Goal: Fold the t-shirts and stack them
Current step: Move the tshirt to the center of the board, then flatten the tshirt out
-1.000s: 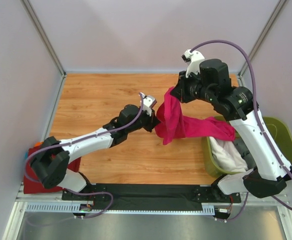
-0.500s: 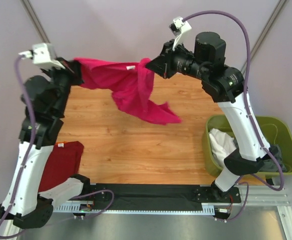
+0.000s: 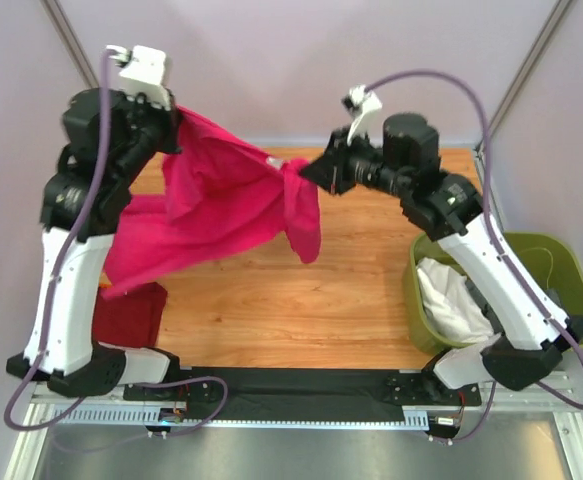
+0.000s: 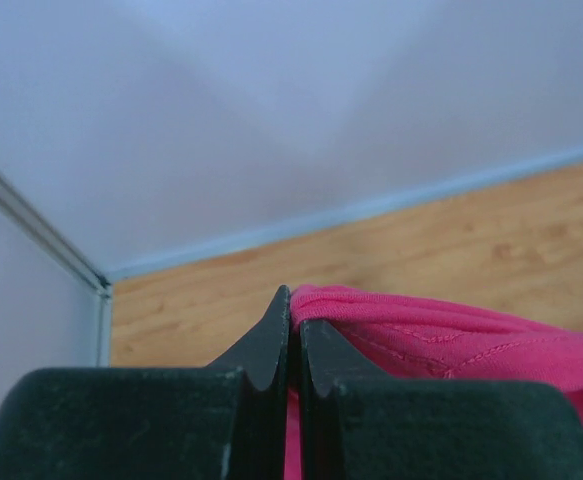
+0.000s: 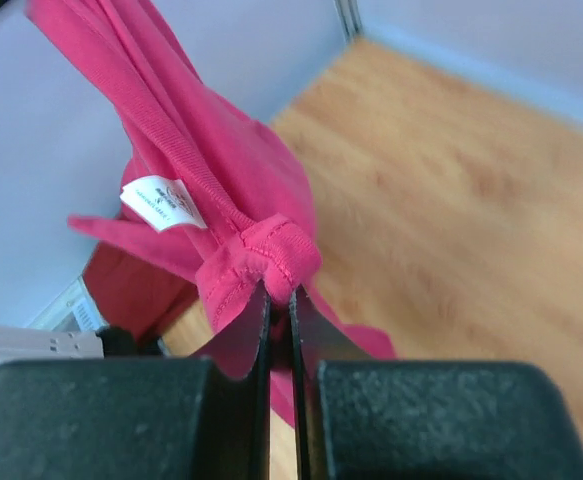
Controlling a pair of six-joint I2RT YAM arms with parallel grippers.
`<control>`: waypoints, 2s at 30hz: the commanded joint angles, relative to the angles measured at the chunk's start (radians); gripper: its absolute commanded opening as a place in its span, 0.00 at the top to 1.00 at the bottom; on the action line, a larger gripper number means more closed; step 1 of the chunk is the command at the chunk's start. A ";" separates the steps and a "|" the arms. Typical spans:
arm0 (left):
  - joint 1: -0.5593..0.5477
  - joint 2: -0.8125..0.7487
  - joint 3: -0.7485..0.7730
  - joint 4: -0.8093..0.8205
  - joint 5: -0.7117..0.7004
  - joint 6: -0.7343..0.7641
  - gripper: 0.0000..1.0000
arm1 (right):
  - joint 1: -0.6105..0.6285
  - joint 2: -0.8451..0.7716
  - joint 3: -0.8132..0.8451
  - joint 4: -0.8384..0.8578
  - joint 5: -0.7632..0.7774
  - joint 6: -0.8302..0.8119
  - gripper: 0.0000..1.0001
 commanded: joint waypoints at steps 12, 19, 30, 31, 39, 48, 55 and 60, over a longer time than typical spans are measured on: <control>-0.281 0.613 -0.078 0.082 0.044 0.095 0.50 | -0.035 -0.213 -0.904 -0.104 0.437 0.326 0.92; -0.203 0.686 0.121 -0.110 -0.018 -0.163 0.01 | -0.067 -0.242 -0.798 -0.189 0.473 0.265 0.11; 0.249 -0.115 -0.867 0.072 -0.003 -0.582 0.04 | -0.065 -0.003 -0.640 0.165 0.358 0.038 0.11; 0.292 -0.155 -0.932 0.074 0.013 -0.609 0.04 | -0.065 0.028 -0.630 0.204 0.340 0.030 0.12; 0.466 -0.017 -0.999 0.255 0.049 -0.661 0.12 | -0.065 0.399 -0.400 0.271 0.284 0.016 0.14; 0.486 0.391 -0.820 0.419 0.066 -0.746 0.16 | -0.056 0.574 -0.309 0.331 0.232 0.065 0.15; 0.486 0.523 -0.760 0.468 -0.007 -0.789 0.20 | -0.055 0.597 -0.268 0.314 0.217 0.067 0.16; 0.486 0.570 -0.754 0.488 -0.029 -0.793 0.25 | -0.052 0.635 -0.240 0.324 0.241 0.079 0.16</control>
